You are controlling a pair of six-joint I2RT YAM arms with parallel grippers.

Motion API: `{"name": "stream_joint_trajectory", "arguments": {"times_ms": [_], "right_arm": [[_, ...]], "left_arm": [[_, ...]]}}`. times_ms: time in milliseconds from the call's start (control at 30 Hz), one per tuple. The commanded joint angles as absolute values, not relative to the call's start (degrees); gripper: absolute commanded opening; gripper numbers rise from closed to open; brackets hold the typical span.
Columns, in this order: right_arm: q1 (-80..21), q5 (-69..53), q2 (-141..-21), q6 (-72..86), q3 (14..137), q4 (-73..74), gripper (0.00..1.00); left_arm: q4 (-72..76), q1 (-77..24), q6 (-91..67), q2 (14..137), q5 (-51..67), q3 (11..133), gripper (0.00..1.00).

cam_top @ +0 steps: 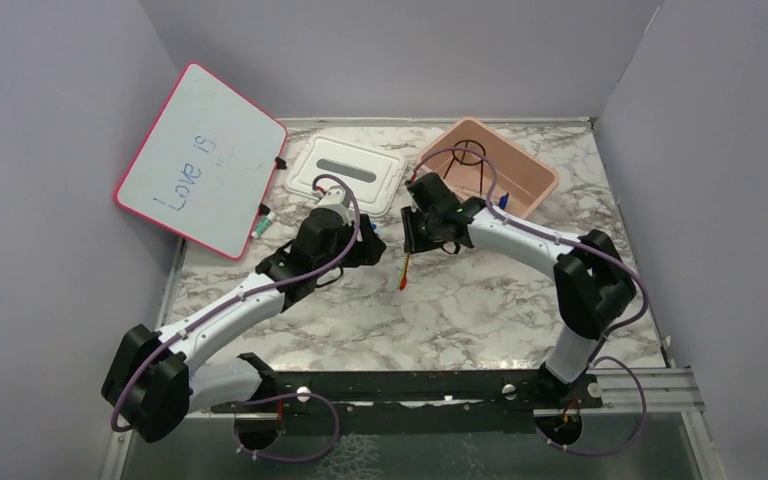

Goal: Organize the chemistry lab equipment

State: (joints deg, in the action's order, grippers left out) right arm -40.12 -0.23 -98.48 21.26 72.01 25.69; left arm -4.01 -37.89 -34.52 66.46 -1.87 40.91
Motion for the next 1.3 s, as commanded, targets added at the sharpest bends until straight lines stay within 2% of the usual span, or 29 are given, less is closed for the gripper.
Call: {"name": "stream_joint_trajectory", "arguments": {"times_ms": [0,500,700,933,1267], "right_arm": [[-42.20,6.60,-102.92,28.43,71.99,24.41,0.37],[-43.93,9.33,-112.97,31.68,78.29,30.87,0.36],[-44.30,7.91,-115.05,31.21,78.98,31.40,0.28],[-44.32,6.45,-116.81,28.25,79.20,31.54,0.07],[-44.33,7.85,-111.66,21.49,78.77,29.36,0.02]], "left_arm": [[-1.53,-38.10,-32.99,62.84,-7.06,39.58,0.69],[-3.12,-38.08,-32.17,60.59,-8.09,38.69,0.71],[-3.25,-38.11,-32.26,60.02,-8.17,38.32,0.72],[-3.57,-38.14,-32.17,59.65,-8.18,38.45,0.72],[-3.91,-38.14,-32.10,59.20,-8.86,38.55,0.72]]}}
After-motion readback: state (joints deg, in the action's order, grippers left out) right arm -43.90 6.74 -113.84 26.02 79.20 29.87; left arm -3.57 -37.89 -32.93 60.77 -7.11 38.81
